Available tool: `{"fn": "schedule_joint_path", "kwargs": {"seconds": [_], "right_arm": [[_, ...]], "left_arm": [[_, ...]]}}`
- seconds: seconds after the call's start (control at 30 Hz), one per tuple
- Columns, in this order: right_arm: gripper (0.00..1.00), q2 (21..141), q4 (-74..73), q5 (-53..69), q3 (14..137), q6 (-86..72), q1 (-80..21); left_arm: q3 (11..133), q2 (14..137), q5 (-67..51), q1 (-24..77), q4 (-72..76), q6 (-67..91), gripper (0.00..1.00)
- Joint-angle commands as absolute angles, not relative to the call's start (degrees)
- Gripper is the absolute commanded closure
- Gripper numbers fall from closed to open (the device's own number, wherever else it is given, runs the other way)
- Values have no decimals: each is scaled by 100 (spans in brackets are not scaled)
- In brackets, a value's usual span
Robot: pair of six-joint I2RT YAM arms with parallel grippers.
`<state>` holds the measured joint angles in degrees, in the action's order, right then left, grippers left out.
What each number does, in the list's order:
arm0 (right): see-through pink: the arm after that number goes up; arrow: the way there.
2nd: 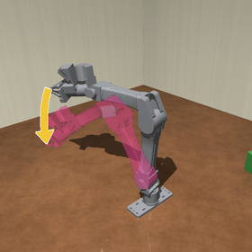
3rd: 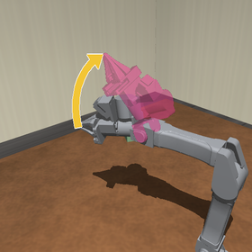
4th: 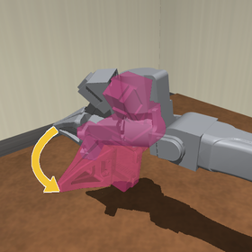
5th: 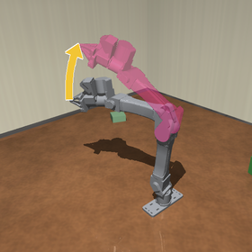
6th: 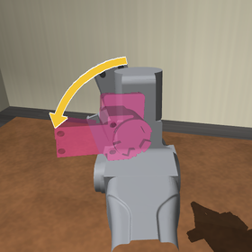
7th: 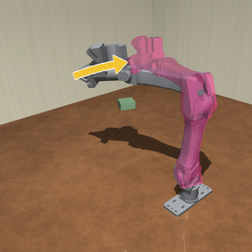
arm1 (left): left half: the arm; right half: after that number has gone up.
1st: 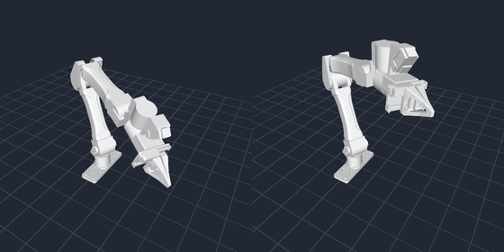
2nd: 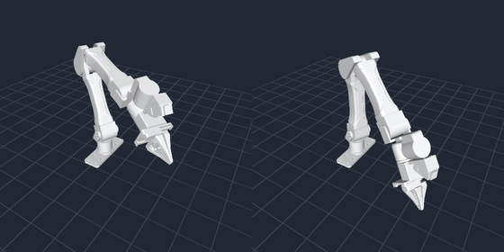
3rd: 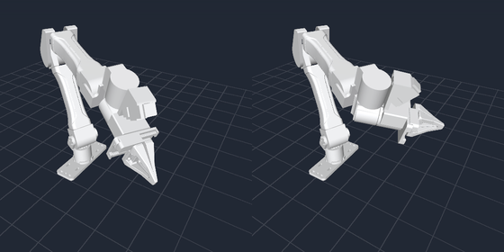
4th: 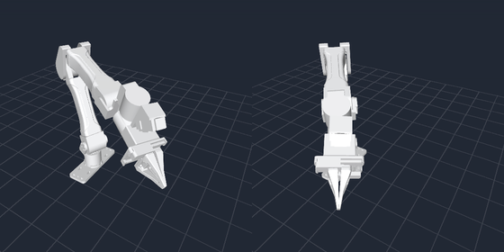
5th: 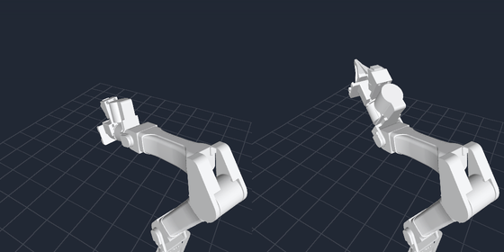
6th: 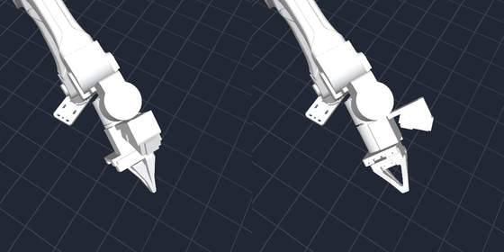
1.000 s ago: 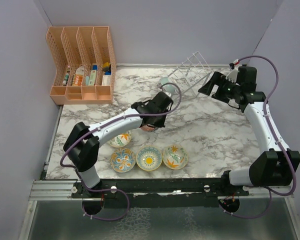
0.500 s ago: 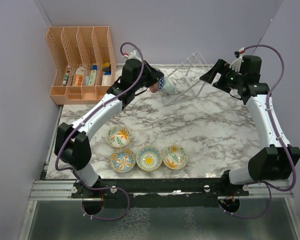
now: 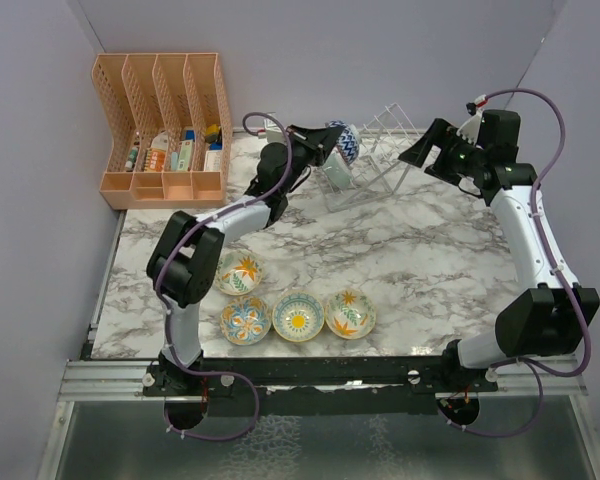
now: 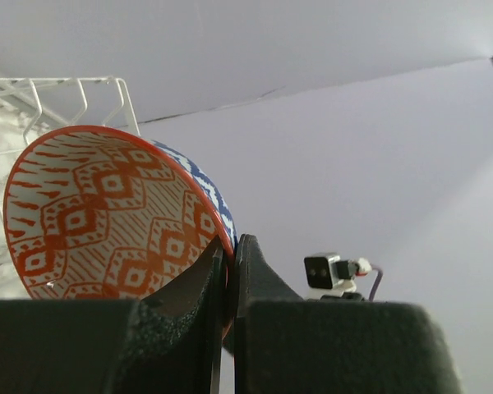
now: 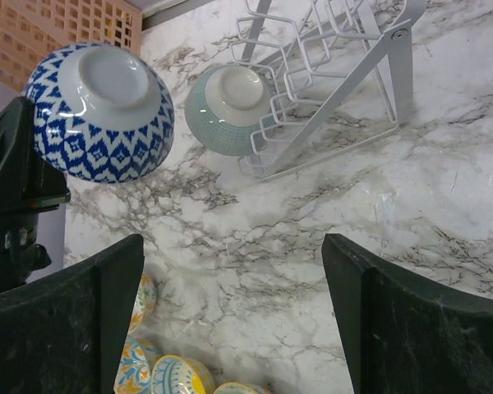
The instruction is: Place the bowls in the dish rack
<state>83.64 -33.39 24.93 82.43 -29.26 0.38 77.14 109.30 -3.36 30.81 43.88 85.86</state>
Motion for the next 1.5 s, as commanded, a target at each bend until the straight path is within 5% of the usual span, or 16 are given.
{"fn": "schedule_joint_path", "kwargs": {"seconds": [0.0, 0.43, 1.47], "right_arm": [[11, 8342, -3449, 2398, 8394, -2711, 62], [11, 8508, -3440, 2368, 8385, -2555, 61], [11, 8731, -3447, 2285, 8384, -2410, 57]], "left_arm": [[7786, 11339, 279, 3061, 6800, 9482, 100], [8311, 12583, 478, 3068, 8159, 10061, 100], [8557, 13702, -605, 2839, 8422, 10187, 100]]}}
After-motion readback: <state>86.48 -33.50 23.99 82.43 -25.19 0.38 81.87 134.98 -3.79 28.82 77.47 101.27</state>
